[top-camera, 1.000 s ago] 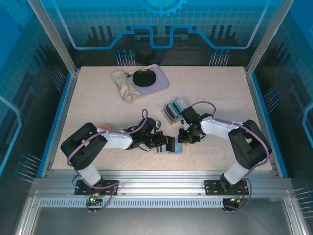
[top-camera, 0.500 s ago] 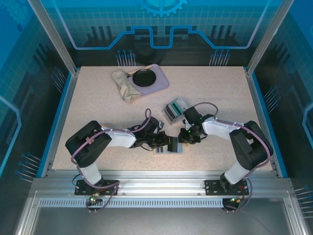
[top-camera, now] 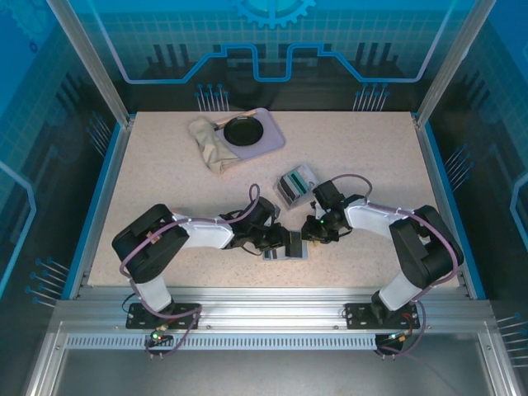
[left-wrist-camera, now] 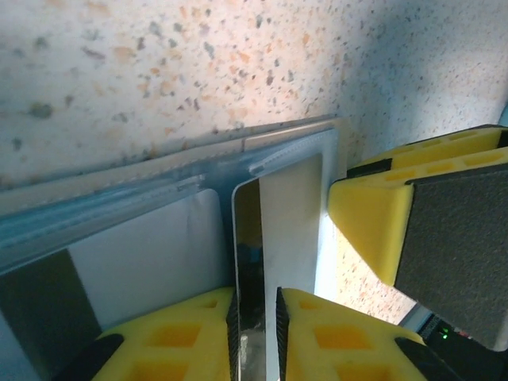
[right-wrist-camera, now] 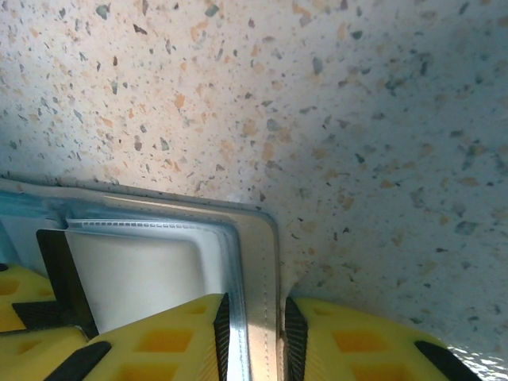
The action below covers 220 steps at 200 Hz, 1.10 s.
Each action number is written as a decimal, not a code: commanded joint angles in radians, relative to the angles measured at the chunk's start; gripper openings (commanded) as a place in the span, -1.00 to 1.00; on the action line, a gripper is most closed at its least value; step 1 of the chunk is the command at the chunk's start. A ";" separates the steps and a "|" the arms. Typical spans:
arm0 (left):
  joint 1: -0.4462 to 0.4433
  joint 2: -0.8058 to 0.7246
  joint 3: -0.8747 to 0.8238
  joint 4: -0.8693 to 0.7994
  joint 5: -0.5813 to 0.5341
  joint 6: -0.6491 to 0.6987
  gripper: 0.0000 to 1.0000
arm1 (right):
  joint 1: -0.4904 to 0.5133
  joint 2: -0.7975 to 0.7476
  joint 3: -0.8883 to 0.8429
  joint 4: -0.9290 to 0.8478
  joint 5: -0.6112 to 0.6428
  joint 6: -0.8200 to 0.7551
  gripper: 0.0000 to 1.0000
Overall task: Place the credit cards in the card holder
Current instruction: Insert the credit card into the card slot.
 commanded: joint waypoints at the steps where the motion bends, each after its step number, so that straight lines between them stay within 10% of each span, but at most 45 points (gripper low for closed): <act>1: -0.007 -0.030 0.003 -0.093 -0.036 0.042 -0.66 | 0.018 0.055 -0.042 0.063 -0.094 0.008 -0.45; 106: -0.027 0.059 0.050 -0.035 0.027 -0.015 -0.99 | 0.018 0.067 -0.074 0.126 -0.167 0.057 -0.49; 220: 0.009 -0.087 0.007 -0.274 -0.130 0.079 -0.43 | -0.043 -0.003 -0.016 0.005 -0.075 -0.004 -0.41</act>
